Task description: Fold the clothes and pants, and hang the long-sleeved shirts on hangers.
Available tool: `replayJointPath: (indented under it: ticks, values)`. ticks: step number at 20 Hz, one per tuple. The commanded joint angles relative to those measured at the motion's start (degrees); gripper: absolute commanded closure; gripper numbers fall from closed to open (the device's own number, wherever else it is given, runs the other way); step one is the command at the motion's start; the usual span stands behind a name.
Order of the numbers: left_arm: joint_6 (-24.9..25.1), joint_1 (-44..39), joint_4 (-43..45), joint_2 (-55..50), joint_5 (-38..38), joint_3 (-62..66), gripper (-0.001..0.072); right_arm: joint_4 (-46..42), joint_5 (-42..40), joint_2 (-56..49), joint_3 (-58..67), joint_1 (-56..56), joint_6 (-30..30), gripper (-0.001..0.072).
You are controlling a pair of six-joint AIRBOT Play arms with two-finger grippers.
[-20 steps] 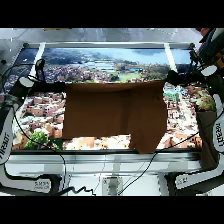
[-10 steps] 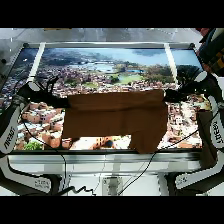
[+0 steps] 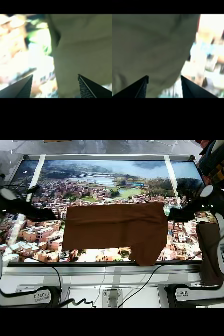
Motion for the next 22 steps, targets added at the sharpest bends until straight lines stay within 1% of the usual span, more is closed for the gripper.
replayJointPath:
  ticks: [1, 2, 3, 5, 7, 10, 13, 15, 16, 19, 22]
  values:
    - [0.50, 7.39, 0.79, 9.55, -3.37, -6.10, 0.0117, -1.70, 1.64, 9.62, -15.47, -1.90, -1.09, 0.0288]
    - [0.50, 9.25, 0.74, 11.87, -2.97, -8.98, 0.0117, -1.51, 1.40, 12.22, -20.63, -2.58, -1.90, 0.0339]
    - [0.48, 10.86, 0.59, 14.05, -1.60, -12.37, 0.0117, -1.11, 0.33, 14.60, -25.66, -3.19, -2.86, 0.0341]
    - [0.48, 12.02, -0.31, 17.05, 1.46, -19.41, 0.0117, 1.01, -4.02, 17.55, -33.57, -3.85, -2.95, 0.0341]
    - [0.44, 11.89, -0.52, 17.79, 2.75, -25.64, 0.0116, 5.99, -8.81, 18.14, -39.60, -3.80, -3.39, 0.0340]
    - [0.44, 11.91, -1.18, 17.68, 6.23, -32.30, 0.0115, 15.23, -16.90, 18.10, -45.66, -3.78, -3.72, 0.0340]
    - [0.44, 11.89, -1.33, 16.83, 10.54, -34.45, 0.0115, 19.89, -23.06, 18.12, -47.23, -3.80, -7.37, 0.0352]
    - [0.44, 11.89, -4.68, 15.96, 10.78, -34.47, 0.0115, 22.67, -25.57, 18.14, -47.19, -3.78, -9.86, 0.0631]
    - [0.44, 11.89, -6.88, 15.43, 10.73, -34.53, 0.0115, 23.47, -26.53, 18.14, -47.19, -3.78, -10.47, 0.0698]
    - [0.48, 11.89, -12.48, 13.29, 11.19, -34.58, 0.0115, 24.00, -26.71, 18.53, -47.08, -3.78, -11.13, 0.0698]
    - [0.50, 11.89, -13.07, 10.03, 12.61, -34.58, 0.0116, 24.00, -26.60, 19.78, -47.08, -3.78, -11.13, 0.0699]
